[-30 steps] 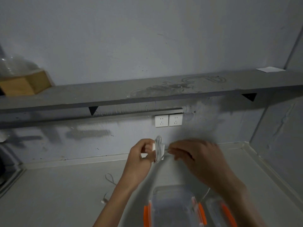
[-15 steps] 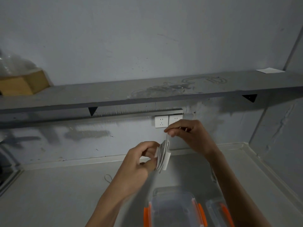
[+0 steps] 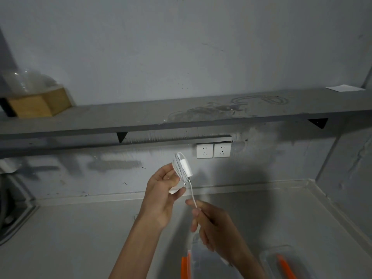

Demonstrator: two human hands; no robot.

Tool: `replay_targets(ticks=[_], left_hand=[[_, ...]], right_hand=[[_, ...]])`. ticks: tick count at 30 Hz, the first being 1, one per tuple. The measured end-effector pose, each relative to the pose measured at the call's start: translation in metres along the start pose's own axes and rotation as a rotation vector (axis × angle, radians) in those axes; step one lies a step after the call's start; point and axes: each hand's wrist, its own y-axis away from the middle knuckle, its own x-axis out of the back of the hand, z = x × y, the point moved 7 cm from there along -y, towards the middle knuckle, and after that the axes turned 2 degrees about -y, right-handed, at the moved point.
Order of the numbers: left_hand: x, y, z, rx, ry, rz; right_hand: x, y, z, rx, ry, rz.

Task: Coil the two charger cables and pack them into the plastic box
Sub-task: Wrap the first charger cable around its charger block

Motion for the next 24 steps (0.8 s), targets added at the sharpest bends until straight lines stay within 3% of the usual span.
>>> replay_targets(ticks=[3, 6, 10, 14, 18, 22, 24], left_hand=[[0.004, -0.001, 0.001, -0.048, 0.040, -0.004], [0.007, 0.006, 0.006, -0.189, -0.237, 0.064], [-0.008, 0.030, 0.000, -0.219, -0.472, -0.045], [-0.029, 0.057, 0.009, -0.237, -0.444, -0.250], [-0.033, 0.064, 0.025, -0.256, -0.424, -0.350], [-0.028, 0.067, 0.021, -0.190, -0.344, -0.444], [-0.022, 0.060, 0.009, -0.120, -0.210, -0.470]], right_hand=[[-0.001, 0.017, -0.010, -0.008, 0.138, -0.092], [0.009, 0.026, -0.044, 0.179, 0.544, -0.130], [0.047, 0.011, -0.111, 0.625, 0.953, 0.169], [0.071, -0.015, -0.129, 0.663, 0.581, 0.065], [0.076, -0.030, -0.108, 0.419, 0.226, -0.076], [0.057, -0.034, -0.080, 0.221, -0.111, -0.342], [0.045, -0.032, -0.066, 0.166, -0.227, -0.331]])
